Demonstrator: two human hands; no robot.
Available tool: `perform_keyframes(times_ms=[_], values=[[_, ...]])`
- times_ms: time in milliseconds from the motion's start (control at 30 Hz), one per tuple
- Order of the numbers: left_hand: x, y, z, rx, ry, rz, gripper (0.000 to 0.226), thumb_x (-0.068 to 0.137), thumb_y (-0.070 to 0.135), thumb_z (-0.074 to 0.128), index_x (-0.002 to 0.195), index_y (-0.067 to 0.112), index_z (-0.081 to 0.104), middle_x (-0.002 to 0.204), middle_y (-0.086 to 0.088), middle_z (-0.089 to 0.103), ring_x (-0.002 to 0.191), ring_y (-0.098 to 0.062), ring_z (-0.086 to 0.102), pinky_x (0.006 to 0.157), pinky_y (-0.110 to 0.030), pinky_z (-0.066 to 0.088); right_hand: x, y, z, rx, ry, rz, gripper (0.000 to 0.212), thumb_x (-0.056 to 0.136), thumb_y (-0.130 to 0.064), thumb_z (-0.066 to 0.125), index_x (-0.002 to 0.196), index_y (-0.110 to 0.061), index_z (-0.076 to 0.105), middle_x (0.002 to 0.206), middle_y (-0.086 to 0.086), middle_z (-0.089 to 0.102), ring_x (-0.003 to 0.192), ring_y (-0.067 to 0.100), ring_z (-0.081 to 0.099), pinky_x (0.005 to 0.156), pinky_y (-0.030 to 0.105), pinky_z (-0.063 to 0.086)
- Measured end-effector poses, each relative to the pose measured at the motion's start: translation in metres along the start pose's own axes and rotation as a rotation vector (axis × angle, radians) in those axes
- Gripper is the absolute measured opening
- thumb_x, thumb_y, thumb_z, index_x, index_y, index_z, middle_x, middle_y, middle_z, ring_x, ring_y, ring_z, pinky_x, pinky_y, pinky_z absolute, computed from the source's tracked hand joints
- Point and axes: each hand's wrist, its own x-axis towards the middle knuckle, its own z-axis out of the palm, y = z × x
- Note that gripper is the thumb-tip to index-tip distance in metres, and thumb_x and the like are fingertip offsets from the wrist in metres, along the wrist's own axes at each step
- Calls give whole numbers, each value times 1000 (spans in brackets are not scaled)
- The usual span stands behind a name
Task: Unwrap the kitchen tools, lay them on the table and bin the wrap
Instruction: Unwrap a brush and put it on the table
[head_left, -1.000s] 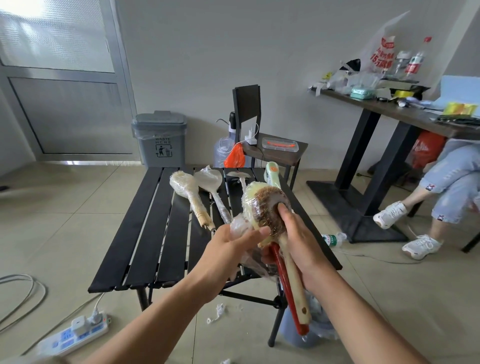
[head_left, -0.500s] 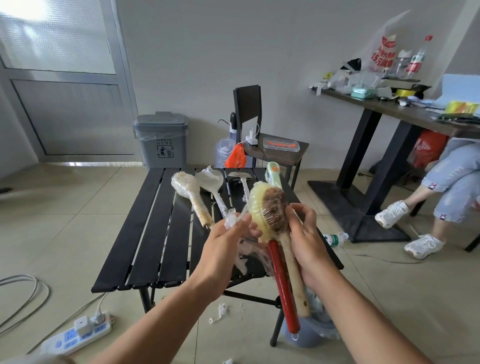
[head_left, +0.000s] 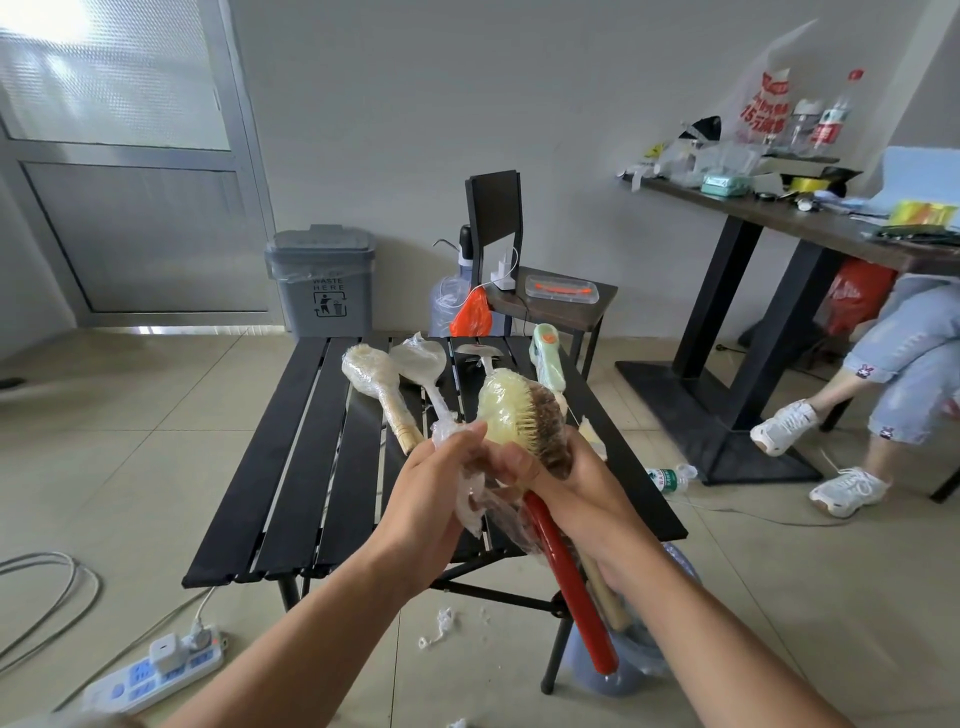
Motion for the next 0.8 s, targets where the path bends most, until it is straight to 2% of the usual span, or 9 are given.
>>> perform_keyframes(times_ms=[100, 167, 267, 367, 467, 533, 633, 700, 800], values=[[0, 3, 0, 13, 14, 25, 38, 103, 34, 59, 88, 4, 78, 89, -17, 73, 87, -27, 74, 101, -56, 57, -1, -2, 0, 58, -10, 25, 73, 63, -88, 80, 121, -47, 62, 102, -4, 83, 91, 23, 81, 85, 47, 67], [0, 6, 3, 13, 27, 54, 39, 98, 38, 61, 77, 9, 75, 78, -15, 67, 75, -26, 71, 85, -45, 61, -3, -4, 0, 103, -15, 36, 74, 62, -83, 85, 121, -43, 65, 102, 1, 83, 94, 30, 81, 86, 49, 66], [-1, 5, 6, 42, 62, 129, 47, 100, 41, 58, 66, 9, 57, 68, -15, 49, 62, -22, 54, 65, -29, 49, -3, -7, 2, 158, -26, 50, 80, 60, -77, 91, 125, -39, 66, 107, -2, 82, 97, 27, 81, 84, 41, 67], [-1, 4, 11, 35, 112, 170, 46, 107, 35, 53, 68, 14, 45, 65, -9, 39, 60, -19, 41, 64, -31, 41, -6, -11, 4, 187, -25, 58, 76, 66, -69, 92, 128, -35, 66, 109, -5, 82, 95, 18, 81, 74, 27, 65], [-1, 8, 15, 33, 169, 185, 41, 102, 34, 52, 65, 19, 41, 65, -8, 33, 60, -21, 34, 63, -36, 35, -8, -13, 6, 205, 7, 75, 65, 69, -67, 92, 121, -35, 68, 92, -2, 82, 69, 14, 77, 56, 23, 58], [0, 7, 15, 60, 253, 242, 41, 99, 34, 48, 60, 21, 41, 60, -6, 35, 56, -20, 35, 59, -36, 36, -8, -11, 8, 209, 24, 65, 63, 70, -69, 90, 118, -35, 67, 80, -1, 79, 58, 12, 70, 50, 22, 53], [1, 5, 10, 126, 320, 325, 47, 100, 35, 48, 56, 18, 43, 54, -6, 39, 50, -21, 39, 55, -35, 36, -6, -9, 9, 242, 18, 56, 59, 75, -70, 83, 120, -38, 64, 71, 2, 73, 52, 14, 65, 47, 23, 51], [2, 8, 5, 175, 260, 322, 43, 100, 40, 60, 65, 16, 53, 55, -4, 47, 51, -21, 44, 54, -33, 40, -6, -10, 7, 233, 23, 55, 57, 77, -72, 79, 121, -41, 63, 71, 4, 73, 52, 15, 65, 48, 23, 51], [2, 14, -2, 368, 134, 274, 25, 92, 43, 82, 81, 24, 70, 64, -1, 65, 55, -18, 59, 53, -31, 52, -6, -8, 3, 205, 30, 46, 52, 79, -76, 77, 118, -46, 62, 73, 4, 75, 53, 15, 67, 49, 24, 53]])
